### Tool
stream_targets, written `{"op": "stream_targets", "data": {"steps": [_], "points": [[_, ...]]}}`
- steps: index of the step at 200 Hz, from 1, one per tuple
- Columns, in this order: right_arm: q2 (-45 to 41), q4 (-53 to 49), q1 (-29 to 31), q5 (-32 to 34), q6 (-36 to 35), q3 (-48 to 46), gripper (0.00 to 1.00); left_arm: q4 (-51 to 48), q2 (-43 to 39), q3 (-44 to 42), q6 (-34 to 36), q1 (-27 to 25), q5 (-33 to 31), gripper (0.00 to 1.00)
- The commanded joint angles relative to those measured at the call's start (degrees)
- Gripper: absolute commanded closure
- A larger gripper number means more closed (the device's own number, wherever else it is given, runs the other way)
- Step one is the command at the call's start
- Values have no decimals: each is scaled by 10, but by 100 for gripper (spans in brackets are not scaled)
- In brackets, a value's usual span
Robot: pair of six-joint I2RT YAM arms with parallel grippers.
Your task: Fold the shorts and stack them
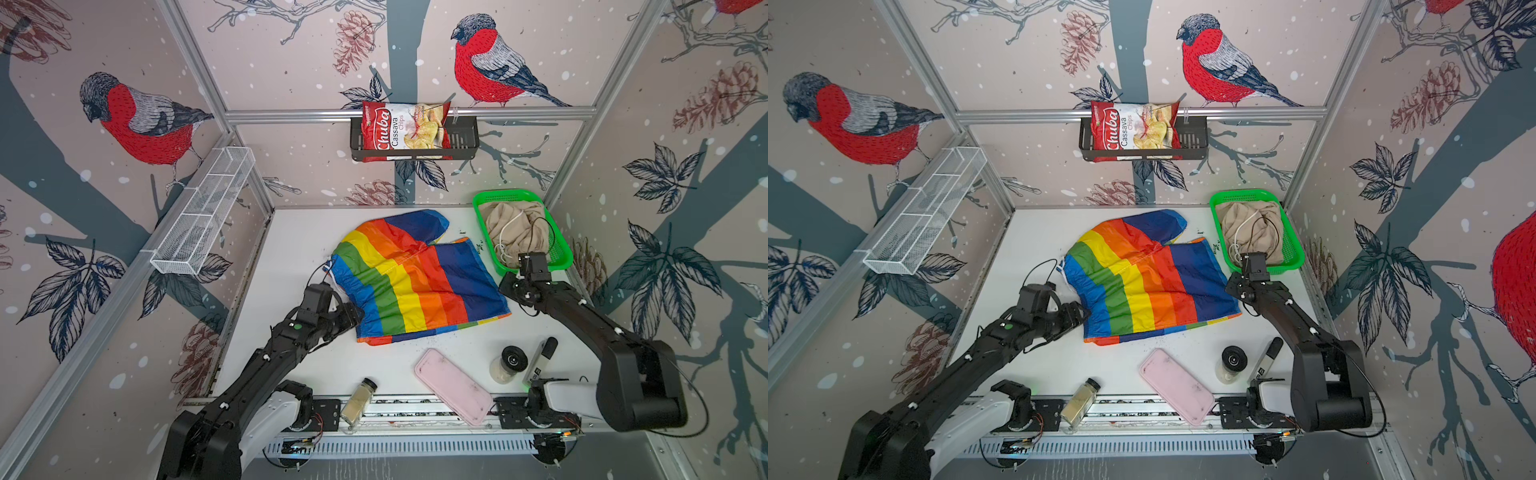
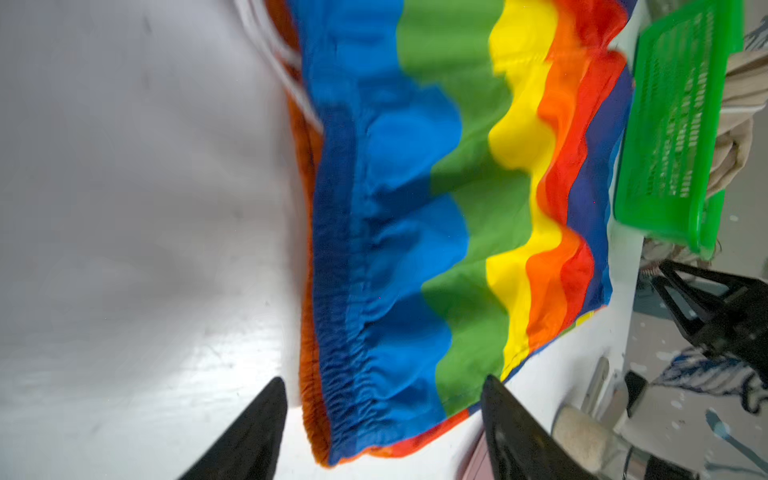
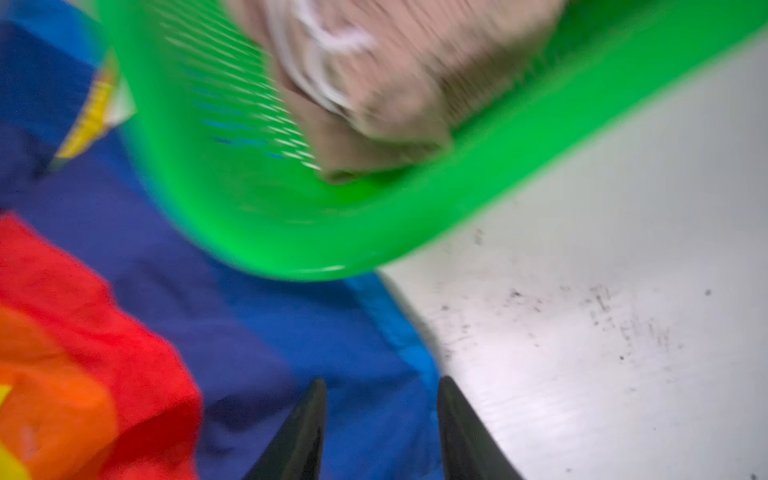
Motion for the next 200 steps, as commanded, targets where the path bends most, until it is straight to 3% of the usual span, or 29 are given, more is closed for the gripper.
{"op": "stream_targets", "data": {"steps": [1, 27, 68, 119, 131, 145, 163, 179, 200], "points": [[-32, -33, 73, 122, -10, 31, 51, -65, 15, 50, 29, 5, -145, 26], [-20, 0, 200, 163, -22, 68, 51, -4, 81, 93, 42, 30, -196, 24], [128, 47, 346, 145, -47, 141, 56, 116, 241, 146, 12, 69, -250, 20], [286, 116, 446, 65, -61, 204, 60, 186, 424, 254, -1, 75, -199, 21], [312, 135, 452, 29, -46, 201, 61, 199, 457, 266, 1, 76, -203, 26], [336, 156, 457, -10, -31, 195, 62, 201, 493, 306, 4, 78, -205, 45], [367, 165, 468, -33, -26, 201, 67, 200, 533, 347, 12, 80, -211, 60], [392, 163, 482, -41, -34, 220, 74, 191, 565, 386, 22, 85, -219, 65], [428, 178, 498, -87, -40, 249, 75, 180, 611, 432, 29, 103, -216, 67]]}}
